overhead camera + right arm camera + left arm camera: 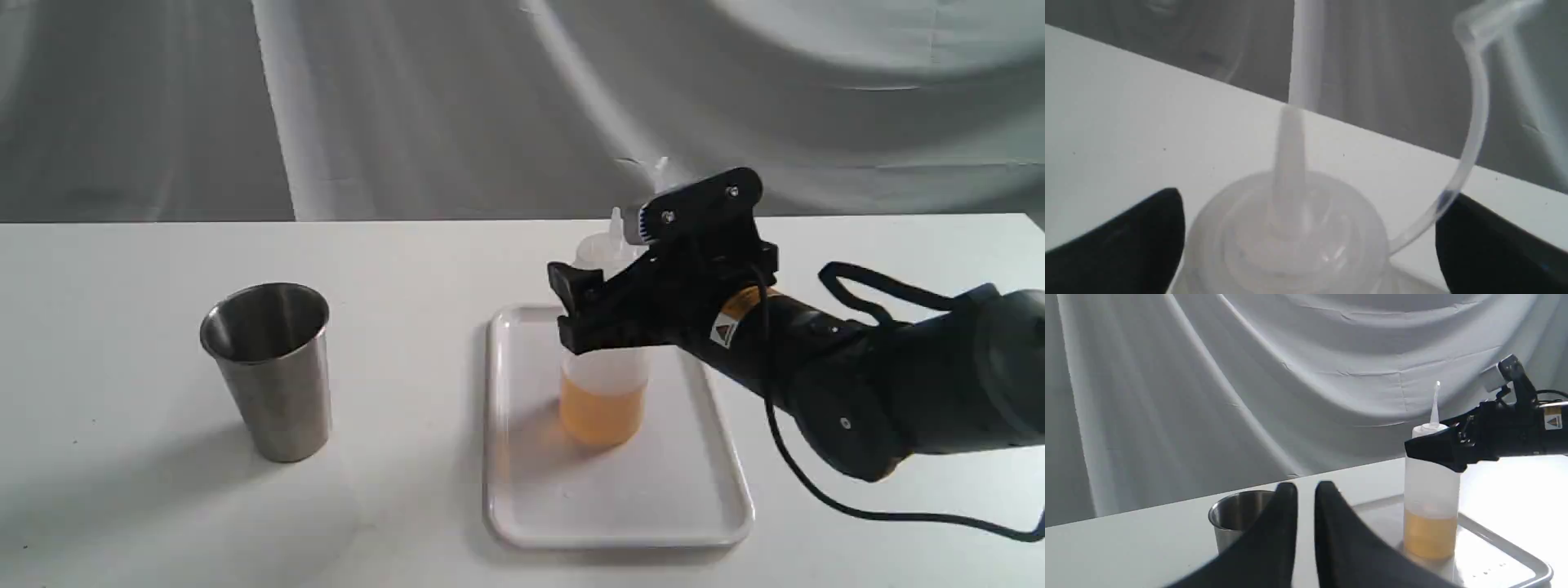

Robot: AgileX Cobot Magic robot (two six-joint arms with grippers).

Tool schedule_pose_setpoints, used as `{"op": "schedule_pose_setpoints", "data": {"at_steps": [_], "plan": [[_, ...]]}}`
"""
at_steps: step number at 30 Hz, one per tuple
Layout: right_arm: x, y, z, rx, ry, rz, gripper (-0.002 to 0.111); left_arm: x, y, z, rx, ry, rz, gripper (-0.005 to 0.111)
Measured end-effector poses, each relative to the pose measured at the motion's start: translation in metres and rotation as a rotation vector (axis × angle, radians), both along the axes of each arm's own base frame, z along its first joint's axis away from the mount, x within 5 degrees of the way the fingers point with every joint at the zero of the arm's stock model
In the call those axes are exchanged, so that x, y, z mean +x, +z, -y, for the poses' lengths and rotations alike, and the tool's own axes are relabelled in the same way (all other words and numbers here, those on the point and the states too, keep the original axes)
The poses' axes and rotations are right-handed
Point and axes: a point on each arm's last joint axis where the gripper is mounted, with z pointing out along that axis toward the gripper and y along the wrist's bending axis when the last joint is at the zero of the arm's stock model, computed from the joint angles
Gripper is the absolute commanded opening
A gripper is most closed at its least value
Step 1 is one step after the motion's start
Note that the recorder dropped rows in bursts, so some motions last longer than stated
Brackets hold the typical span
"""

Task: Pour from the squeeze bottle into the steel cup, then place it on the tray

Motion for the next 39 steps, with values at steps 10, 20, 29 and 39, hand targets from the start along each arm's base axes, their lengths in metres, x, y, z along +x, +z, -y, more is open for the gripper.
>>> {"op": "schedule_pose_setpoints", "data": {"at_steps": [10, 20, 29, 39], "plan": [[-0.005, 0.03, 0.002, 0.015, -0.004, 0.051, 0.082, 0.0, 0.0, 0.0, 0.0, 0.0, 0.0, 0.008], [-0.015, 0.068, 0.005, 0.041, -0.004, 0.144, 0.082, 0.0, 0.0, 0.0, 0.0, 0.0, 0.0, 0.008], [-0.046, 0.131, 0.015, 0.055, -0.018, 0.203, 0.082, 0.0, 0.0, 0.0, 0.0, 0.0, 0.0, 0.008], [-0.124, 0.203, 0.04, 0.03, -0.047, 0.155, 0.072, 0.0, 0.0, 0.0, 0.0, 0.0, 0.0, 0.008]]}}
